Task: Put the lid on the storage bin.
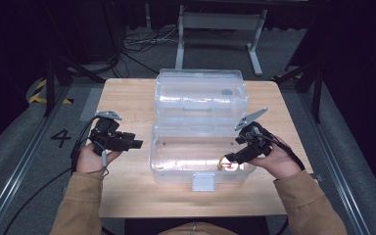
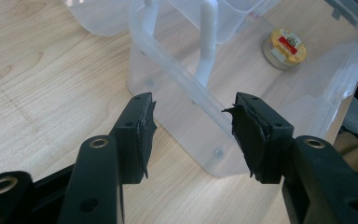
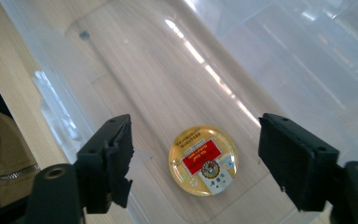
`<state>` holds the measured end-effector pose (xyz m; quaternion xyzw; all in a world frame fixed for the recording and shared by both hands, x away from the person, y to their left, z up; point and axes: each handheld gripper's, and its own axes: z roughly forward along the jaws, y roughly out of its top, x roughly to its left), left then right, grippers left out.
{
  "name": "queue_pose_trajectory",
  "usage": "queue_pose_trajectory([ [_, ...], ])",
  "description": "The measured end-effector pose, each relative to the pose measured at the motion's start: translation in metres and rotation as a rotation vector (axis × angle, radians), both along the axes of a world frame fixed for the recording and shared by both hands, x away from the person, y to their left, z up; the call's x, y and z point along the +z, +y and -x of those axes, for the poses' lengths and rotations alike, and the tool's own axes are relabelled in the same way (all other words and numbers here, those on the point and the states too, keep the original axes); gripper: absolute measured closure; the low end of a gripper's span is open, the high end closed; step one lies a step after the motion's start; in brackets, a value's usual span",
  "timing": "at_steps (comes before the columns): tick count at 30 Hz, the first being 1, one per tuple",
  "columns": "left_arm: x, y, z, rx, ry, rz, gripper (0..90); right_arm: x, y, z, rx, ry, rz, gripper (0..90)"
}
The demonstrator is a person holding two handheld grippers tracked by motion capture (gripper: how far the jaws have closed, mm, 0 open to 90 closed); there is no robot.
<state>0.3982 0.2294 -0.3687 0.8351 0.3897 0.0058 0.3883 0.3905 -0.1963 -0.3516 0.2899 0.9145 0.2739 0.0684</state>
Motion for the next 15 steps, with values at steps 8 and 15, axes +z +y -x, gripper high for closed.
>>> queue_pose_trajectory([
  [8,0.009,-0.011,0.008,-0.045,-0.026,0.002,48.9,0.014,-0.005,-0.002,-0.006,-0.034,-0.057,35.0],
  [15,0.014,-0.028,0.014,-0.114,-0.046,-0.004,48.2,0.025,-0.007,-0.005,0.007,-0.047,-0.088,40.1],
])
